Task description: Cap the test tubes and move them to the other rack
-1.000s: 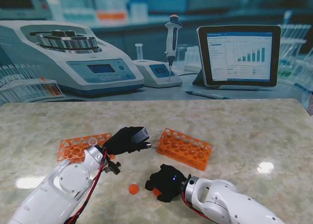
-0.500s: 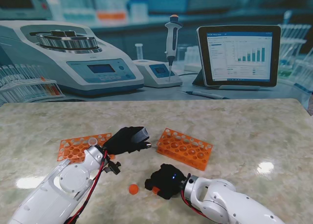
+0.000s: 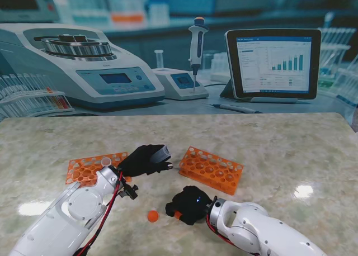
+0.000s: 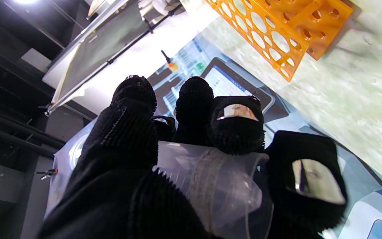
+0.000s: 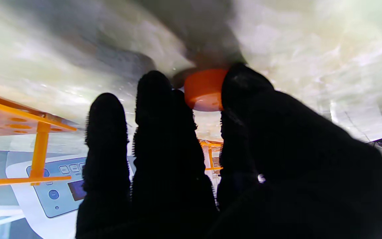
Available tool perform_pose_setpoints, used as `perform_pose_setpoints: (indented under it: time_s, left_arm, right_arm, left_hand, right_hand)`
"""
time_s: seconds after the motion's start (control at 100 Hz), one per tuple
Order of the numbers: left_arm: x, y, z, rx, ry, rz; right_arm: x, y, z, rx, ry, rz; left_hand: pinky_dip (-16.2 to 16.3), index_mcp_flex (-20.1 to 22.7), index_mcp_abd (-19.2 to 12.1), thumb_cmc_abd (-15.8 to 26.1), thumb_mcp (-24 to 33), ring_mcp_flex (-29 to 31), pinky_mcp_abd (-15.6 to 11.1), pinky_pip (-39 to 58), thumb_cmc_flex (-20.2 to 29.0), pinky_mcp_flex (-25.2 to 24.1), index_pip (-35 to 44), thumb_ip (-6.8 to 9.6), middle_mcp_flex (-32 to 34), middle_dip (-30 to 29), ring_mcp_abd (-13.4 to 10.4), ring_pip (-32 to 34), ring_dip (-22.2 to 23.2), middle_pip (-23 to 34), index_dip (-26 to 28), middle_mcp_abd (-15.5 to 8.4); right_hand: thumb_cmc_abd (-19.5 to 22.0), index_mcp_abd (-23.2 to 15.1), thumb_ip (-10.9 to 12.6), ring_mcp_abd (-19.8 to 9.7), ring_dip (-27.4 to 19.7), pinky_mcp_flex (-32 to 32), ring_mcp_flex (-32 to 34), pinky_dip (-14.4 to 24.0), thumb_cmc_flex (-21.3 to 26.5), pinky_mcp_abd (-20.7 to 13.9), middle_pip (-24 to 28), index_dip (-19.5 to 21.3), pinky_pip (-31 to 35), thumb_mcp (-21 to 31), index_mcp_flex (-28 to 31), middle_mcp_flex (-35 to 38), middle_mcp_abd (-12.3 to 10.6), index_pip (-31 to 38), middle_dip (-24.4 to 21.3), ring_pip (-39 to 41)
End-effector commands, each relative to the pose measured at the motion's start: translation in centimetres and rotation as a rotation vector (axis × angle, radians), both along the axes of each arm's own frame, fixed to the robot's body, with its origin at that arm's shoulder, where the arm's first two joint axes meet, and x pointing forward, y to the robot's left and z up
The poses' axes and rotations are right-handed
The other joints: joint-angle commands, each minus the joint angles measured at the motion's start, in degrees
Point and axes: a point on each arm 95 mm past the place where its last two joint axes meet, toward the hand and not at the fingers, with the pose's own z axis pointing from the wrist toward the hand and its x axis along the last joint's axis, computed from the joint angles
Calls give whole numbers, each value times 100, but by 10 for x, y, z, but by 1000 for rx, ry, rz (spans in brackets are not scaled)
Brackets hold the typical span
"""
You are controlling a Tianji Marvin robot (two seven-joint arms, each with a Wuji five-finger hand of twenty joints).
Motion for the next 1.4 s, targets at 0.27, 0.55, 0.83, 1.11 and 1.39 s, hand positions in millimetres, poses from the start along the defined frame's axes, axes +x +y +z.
perform_pose_setpoints:
  time_s: [0.27,0.55,0.83,1.11,1.39]
  left_arm:
    - [0,0,1,1,0,0]
    - [0,0,1,1,-1,1]
    - [0,1,1,2,-2,3]
    - [0,1,1,1,-2,6]
    - [0,2,1,1,-4,8]
  right_arm:
    - [-1,-4,-16,-10,32,6]
    - [1,-4,-17,-6,33,7]
    - [1,-4,-14,13,19,6]
    - [3,-4,-10,32,17,5]
    - [6,-2,-7,55,6,-1]
  left_hand:
    - [90,-2,-185,243,204,482,-866,1092,69,141,74,146,183,40,-286,220,13,103,174,-175]
    - [90,-7,-189,239,204,482,-866,1092,70,141,71,147,178,40,-285,215,13,103,176,-181]
    - [90,-7,-192,243,203,482,-866,1092,62,141,72,146,176,40,-286,213,14,103,181,-183]
    - [90,-9,-193,246,203,482,-866,1092,56,141,70,146,177,41,-286,211,15,106,182,-193]
    - [89,-11,-201,247,205,482,-866,1092,57,141,70,147,175,40,-285,208,16,107,183,-195]
  right_hand:
    - [119,-277,170,-1,77,164,274,-102,844,-138,258,129,190,977,669,636,-605,261,27,188]
    - [68,-288,164,-4,40,240,342,-125,898,-146,277,206,173,1078,795,728,-633,210,29,203]
    - [8,-300,138,-6,23,270,377,-132,913,-140,292,282,166,1169,863,775,-644,162,36,228]
    - [-14,-288,113,-6,0,290,392,-136,929,-143,295,361,160,1240,910,807,-679,105,28,244]
    - [-40,-296,96,-10,-20,290,388,-138,935,-141,300,417,154,1267,940,817,-654,73,28,243]
